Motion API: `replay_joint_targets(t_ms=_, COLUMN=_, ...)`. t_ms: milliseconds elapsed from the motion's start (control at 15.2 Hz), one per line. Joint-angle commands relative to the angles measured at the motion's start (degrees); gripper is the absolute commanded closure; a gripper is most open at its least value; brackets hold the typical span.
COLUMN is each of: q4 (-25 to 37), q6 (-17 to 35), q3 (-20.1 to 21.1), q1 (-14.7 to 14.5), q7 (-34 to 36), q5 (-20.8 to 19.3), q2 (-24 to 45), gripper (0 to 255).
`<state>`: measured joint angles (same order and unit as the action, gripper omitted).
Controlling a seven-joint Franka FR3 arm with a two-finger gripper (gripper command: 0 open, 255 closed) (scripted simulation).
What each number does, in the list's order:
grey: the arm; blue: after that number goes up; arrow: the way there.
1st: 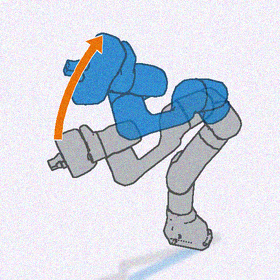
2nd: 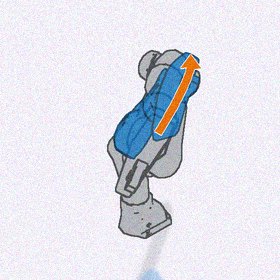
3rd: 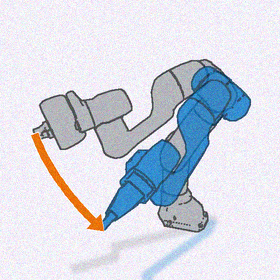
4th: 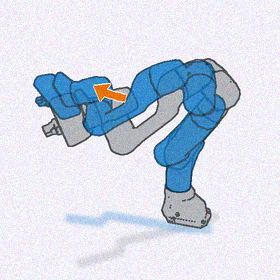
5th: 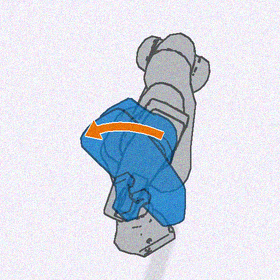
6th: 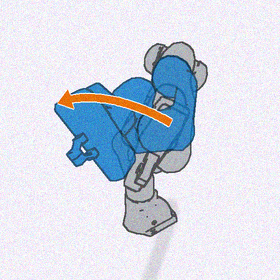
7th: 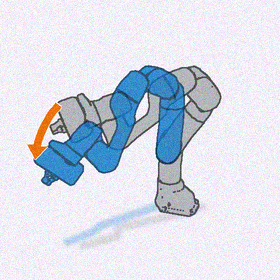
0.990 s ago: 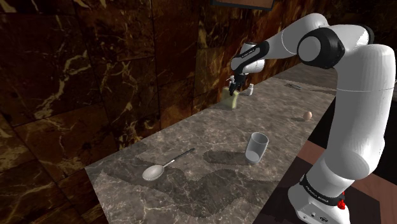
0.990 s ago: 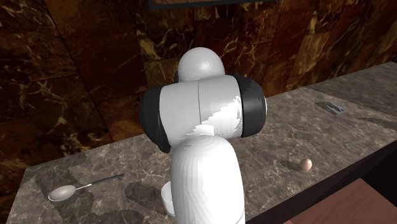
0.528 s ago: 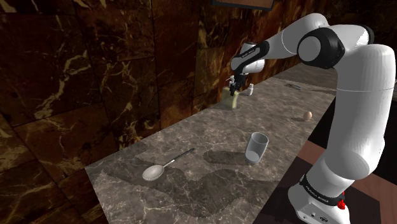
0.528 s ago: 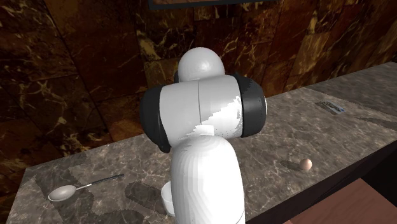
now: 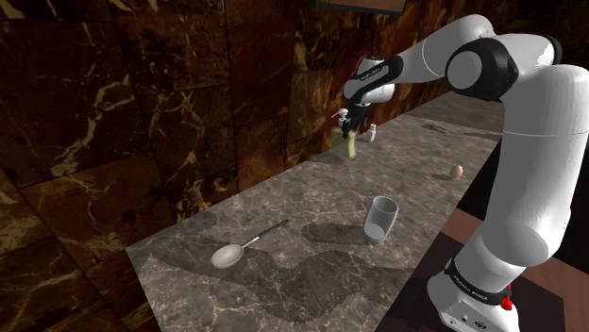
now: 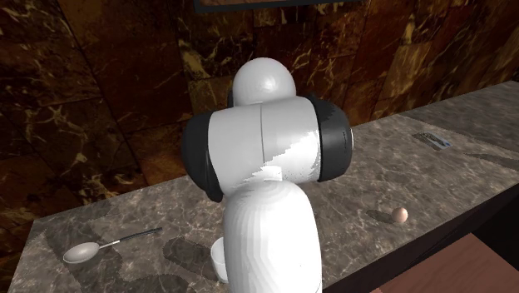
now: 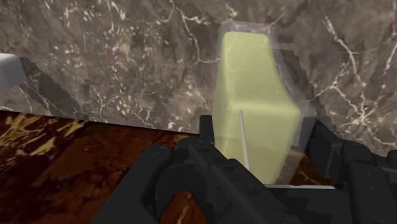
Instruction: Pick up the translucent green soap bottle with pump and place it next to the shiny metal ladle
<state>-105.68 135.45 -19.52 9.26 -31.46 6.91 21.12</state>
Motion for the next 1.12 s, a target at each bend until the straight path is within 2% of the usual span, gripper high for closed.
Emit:
replay_joint_targets(t_ms=0, q4=0.7, q6=-1.4, q3=-0.2, q1=-0.1, q7=0.2, q5=-0.4, q2=-0.7, gripper=255)
replay_joint_targets(t_ms=1056, q4=7.1, q6=-12.1, q3=-1.1, q1=-0.7, q7=1.4, q5=-2.6, q2=-5.3, gripper=255)
